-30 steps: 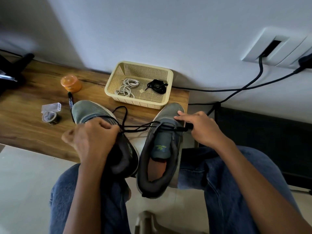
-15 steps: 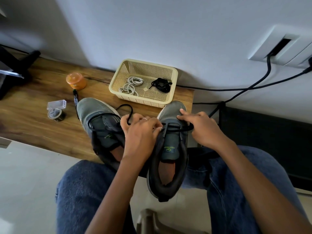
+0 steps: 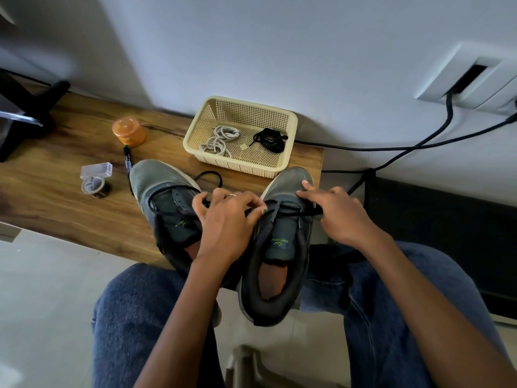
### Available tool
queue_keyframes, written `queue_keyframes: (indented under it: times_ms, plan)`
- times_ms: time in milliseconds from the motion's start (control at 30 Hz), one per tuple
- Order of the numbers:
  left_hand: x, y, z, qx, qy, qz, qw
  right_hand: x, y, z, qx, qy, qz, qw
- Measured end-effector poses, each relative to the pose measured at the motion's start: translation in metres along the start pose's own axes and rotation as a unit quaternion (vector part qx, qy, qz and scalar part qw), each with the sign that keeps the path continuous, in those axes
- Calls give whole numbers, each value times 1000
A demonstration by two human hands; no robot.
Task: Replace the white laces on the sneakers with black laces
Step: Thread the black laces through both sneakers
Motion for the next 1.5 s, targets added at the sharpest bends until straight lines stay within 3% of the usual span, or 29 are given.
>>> queue_keyframes:
  times_ms: [600, 1067, 1500]
  plan:
    - [-5, -4, 0, 0, -91, 38, 995, -4, 0, -1, -9, -30, -46, 998]
    - [33, -43, -20, 55, -124, 152, 979, -9, 6, 4, -18, -42, -65, 997]
    - [36, -48, -28, 112, -163, 185, 963, -8, 6, 4, -16, -39, -55, 998]
Point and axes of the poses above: each hand's wrist, its own z-axis towards the middle knuckle, its own x-axis out of the back of the hand, y = z × x, the point moved 8 cm from there along z, towards the middle knuckle, and after that the axes turned 15 degrees about -x, right-handed, at the moved point
